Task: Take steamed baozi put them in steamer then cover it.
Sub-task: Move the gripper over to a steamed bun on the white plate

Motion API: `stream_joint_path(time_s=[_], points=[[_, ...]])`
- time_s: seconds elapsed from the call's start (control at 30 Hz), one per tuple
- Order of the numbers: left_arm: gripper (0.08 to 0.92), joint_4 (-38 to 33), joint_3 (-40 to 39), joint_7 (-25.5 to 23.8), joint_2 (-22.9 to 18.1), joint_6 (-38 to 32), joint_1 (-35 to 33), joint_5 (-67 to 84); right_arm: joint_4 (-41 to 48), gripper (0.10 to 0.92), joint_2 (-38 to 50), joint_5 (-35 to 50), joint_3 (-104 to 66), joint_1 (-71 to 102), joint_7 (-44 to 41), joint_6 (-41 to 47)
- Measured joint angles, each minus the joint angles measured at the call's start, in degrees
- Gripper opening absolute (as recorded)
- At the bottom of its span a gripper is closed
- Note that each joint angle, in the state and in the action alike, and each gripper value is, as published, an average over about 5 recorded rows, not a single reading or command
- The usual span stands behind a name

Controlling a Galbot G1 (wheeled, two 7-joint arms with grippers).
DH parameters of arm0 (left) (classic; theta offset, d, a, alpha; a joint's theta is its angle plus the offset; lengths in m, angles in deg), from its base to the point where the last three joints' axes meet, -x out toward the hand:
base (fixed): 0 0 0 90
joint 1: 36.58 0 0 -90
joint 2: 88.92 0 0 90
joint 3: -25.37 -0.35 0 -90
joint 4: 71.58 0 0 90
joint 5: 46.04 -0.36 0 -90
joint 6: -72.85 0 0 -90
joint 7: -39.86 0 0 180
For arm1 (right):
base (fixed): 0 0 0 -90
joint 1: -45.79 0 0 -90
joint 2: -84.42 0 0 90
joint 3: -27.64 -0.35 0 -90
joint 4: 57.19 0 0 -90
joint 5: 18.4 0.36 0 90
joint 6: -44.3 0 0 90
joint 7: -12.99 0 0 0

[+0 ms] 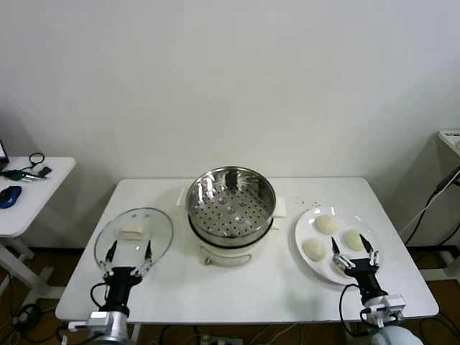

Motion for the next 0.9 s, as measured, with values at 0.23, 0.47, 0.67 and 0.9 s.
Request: stream_joint_path(time_s=[0.23, 0.47, 0.67, 0.9], points=[[0.823, 0.54, -0.29, 0.28, 0.16, -0.14, 0.15, -0.51, 1.76, 0.823, 5.43, -2.47, 0.92, -4.13, -4.48, 4.36], [0.823, 0.85, -0.83, 0.66, 0.68, -0.81, -0.40, -0.72, 4.66, 0.823, 17.11, -4.86, 4.40, -10.76, -15.14, 10.85], [0.823, 1.18, -1.06, 1.12, 1.08, -1.15, -0.63, -0.48, 9.14, 0.823, 27.57, -7.65, 11.54, -19.46, -25.65, 13.56], [0.823, 1.43, -0.76, 1.42, 1.64, -0.96, -0.32, 0.11, 17.56, 0.823, 34.90, -10.68, 28.82, -37.71, -37.01, 14.36]])
